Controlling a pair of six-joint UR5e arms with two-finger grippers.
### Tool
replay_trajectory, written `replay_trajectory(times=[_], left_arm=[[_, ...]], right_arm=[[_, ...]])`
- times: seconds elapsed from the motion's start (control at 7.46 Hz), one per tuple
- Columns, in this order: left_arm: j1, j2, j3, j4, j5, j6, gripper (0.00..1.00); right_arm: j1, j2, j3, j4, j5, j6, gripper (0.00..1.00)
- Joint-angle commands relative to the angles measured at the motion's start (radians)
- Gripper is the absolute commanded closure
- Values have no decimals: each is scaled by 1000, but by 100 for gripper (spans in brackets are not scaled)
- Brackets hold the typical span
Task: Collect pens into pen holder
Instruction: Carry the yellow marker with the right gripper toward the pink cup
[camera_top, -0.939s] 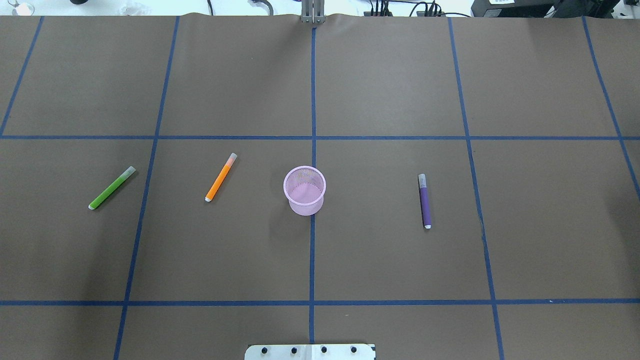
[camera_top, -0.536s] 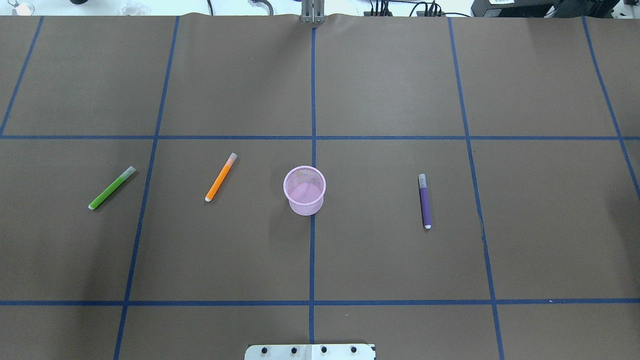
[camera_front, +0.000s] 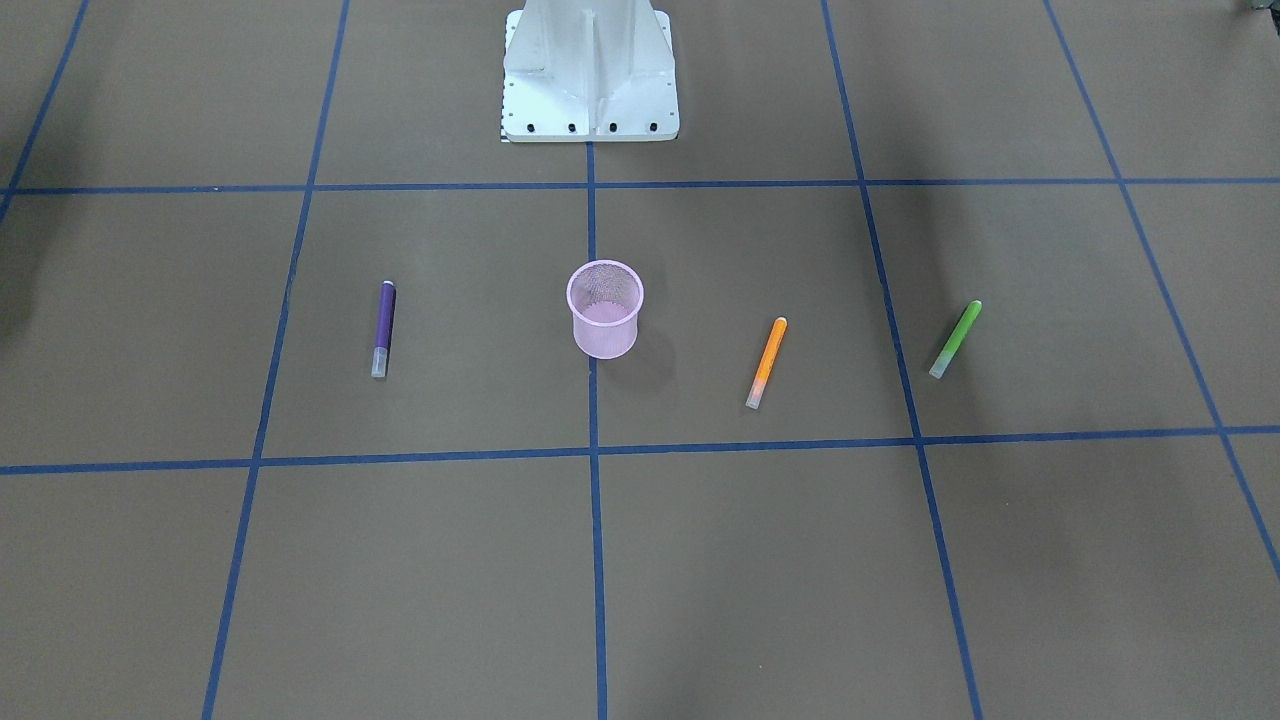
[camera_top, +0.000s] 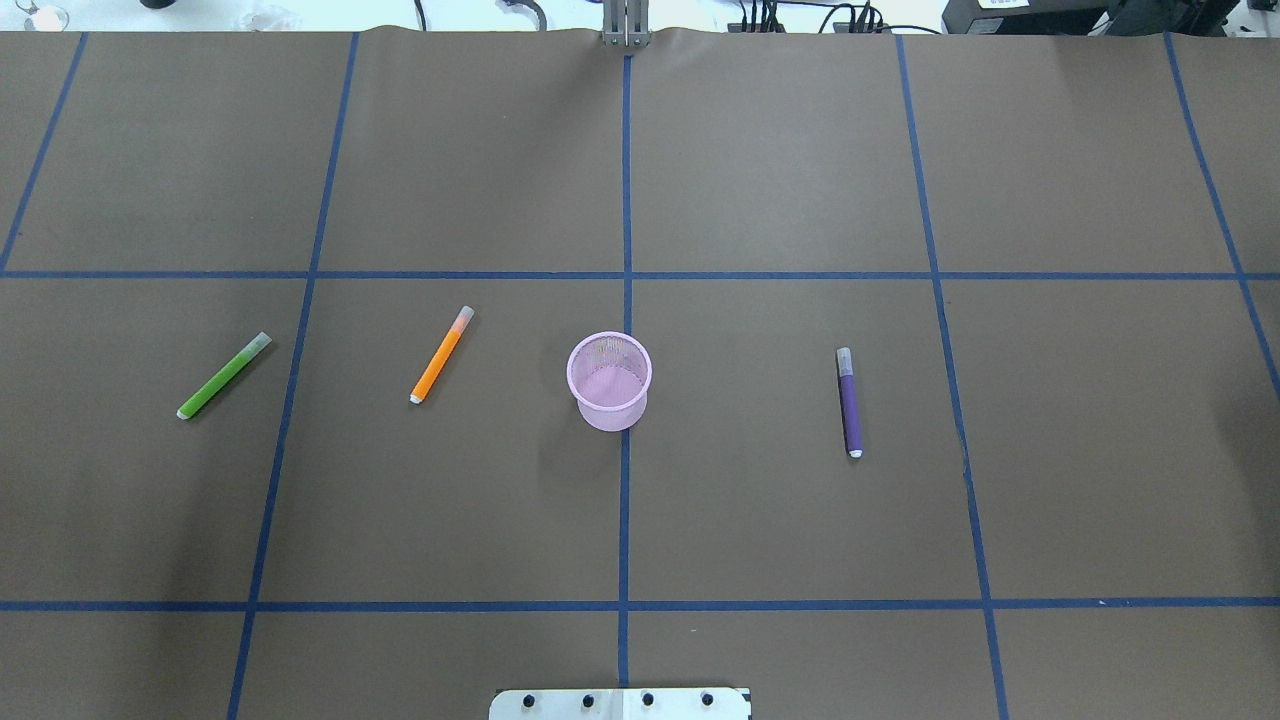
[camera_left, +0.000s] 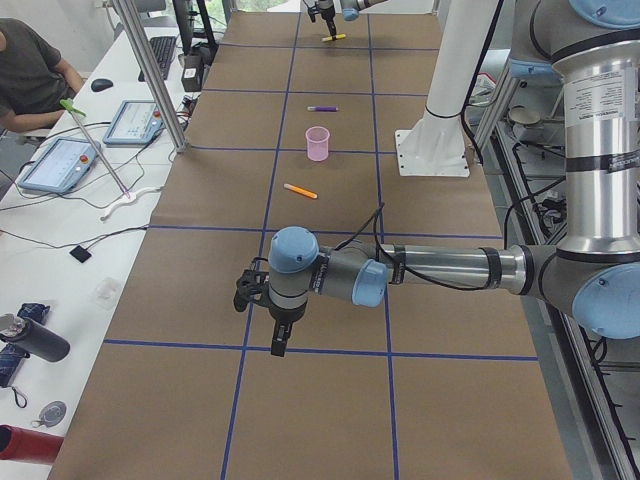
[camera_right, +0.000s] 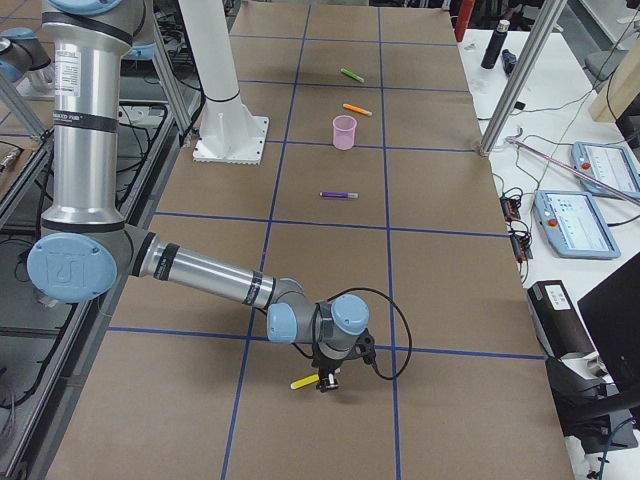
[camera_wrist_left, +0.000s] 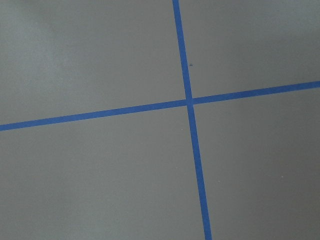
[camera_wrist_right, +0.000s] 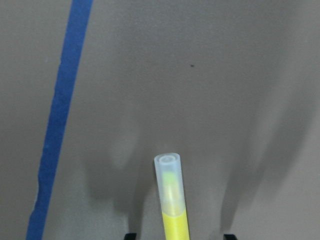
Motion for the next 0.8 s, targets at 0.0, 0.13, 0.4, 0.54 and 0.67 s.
replay_trajectory(times=[0.0, 0.13, 0.4, 0.54, 0.67], left_arm=[[0, 1, 0, 1, 0, 2, 1], [0, 3, 0, 0, 0, 2, 1], [0, 6, 0, 0, 0, 2, 1], [-1, 7, 0, 0, 0, 2, 1], [0, 7, 0, 0, 0, 2, 1]], right_arm=[[-2, 2, -2, 0, 1, 0, 73], [-2, 8, -6, 0, 7, 0, 100], [-2, 22, -20, 0, 27, 2, 100], [-2, 24, -17, 0, 51, 3, 100], [1, 27, 20, -3, 106, 11, 100]])
